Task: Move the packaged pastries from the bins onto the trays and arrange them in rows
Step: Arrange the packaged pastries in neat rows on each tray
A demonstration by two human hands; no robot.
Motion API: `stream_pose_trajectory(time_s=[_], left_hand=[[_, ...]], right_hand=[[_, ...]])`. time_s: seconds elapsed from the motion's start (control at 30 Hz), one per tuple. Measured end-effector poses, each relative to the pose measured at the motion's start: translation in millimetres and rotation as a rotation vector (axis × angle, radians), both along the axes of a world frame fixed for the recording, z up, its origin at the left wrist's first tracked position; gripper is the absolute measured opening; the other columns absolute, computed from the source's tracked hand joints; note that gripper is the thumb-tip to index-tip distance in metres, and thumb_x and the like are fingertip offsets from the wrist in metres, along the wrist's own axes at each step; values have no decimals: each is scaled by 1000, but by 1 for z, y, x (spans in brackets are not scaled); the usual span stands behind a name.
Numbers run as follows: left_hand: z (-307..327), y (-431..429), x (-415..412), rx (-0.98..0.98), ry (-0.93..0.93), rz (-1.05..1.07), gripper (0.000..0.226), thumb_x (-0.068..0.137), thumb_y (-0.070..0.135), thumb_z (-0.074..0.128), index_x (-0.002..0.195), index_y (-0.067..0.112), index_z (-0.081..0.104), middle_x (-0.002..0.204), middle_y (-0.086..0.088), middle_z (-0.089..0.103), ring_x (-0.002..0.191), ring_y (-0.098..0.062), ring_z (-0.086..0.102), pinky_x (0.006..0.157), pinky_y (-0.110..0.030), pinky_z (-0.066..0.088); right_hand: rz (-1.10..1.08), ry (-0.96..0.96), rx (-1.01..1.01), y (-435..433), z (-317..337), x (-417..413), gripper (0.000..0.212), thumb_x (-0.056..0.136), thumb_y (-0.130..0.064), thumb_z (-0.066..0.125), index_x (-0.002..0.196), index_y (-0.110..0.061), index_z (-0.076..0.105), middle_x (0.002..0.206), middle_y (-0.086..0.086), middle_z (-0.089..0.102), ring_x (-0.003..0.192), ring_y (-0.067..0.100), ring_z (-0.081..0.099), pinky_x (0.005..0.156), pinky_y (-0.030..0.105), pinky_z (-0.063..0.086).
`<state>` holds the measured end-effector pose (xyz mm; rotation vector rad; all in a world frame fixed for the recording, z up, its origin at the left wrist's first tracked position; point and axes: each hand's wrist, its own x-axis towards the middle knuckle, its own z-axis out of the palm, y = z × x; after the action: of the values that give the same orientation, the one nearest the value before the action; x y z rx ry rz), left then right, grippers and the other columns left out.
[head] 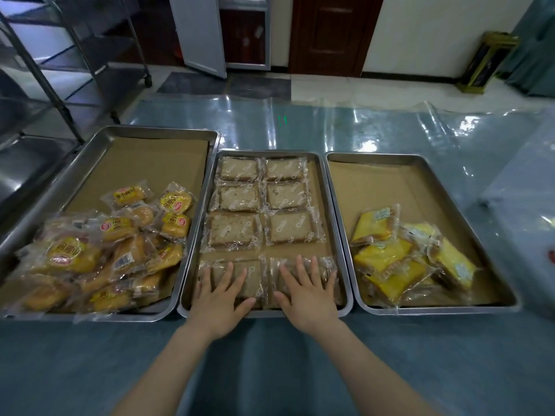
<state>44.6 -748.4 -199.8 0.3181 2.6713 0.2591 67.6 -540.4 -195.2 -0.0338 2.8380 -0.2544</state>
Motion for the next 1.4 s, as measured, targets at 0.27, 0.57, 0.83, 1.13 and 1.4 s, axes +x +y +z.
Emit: stream_pose_trajectory(time_s=[0.27, 0.57, 0.83, 1.13, 1.4], left_hand=[[-4, 1, 8, 3, 126, 41, 68, 86, 70, 17, 145, 44, -5, 154, 8, -15, 138, -29, -25, 113, -49, -3], [15, 16, -29, 222, 348, 206, 64, 91, 56, 29, 148, 39, 6, 156, 6, -5, 138, -13, -23, 114, -39, -5], [0, 40, -76, 17, 120, 56, 66, 86, 69, 19, 139, 48, -13, 147, 1, -35, 130, -29, -39, 105, -46, -14], [-7, 40, -62, 14, 198, -34, 68, 81, 70, 8, 139, 46, -18, 151, 2, -25, 137, -24, -26, 108, -40, -9], [-1, 37, -129, 62, 238, 47, 66, 89, 64, 19, 143, 43, -12, 152, 2, -25, 138, -25, -24, 109, -42, -5]], right_hand=[[-21, -37, -52, 1, 5, 4, 62, 94, -62, 22, 150, -40, 6, 159, 0, -13, 140, 33, -27, 105, 64, -18], [14, 130, -137, 8, 18, -67, 53, 99, -41, 32, 149, -33, 16, 160, 1, -4, 144, 25, -17, 114, 52, -10], [104, 56, -18, 29, 0, -89, 60, 95, -61, 19, 149, -41, 2, 158, -3, -13, 143, 24, -18, 116, 46, -3], [39, 137, -5, 23, 4, -78, 64, 92, -64, 17, 149, -38, 8, 158, -3, -11, 143, 24, -22, 112, 47, -10], [48, 164, -30, 18, 12, -165, 57, 97, -54, 22, 150, -38, 6, 160, 1, -10, 143, 30, -19, 115, 52, -7]])
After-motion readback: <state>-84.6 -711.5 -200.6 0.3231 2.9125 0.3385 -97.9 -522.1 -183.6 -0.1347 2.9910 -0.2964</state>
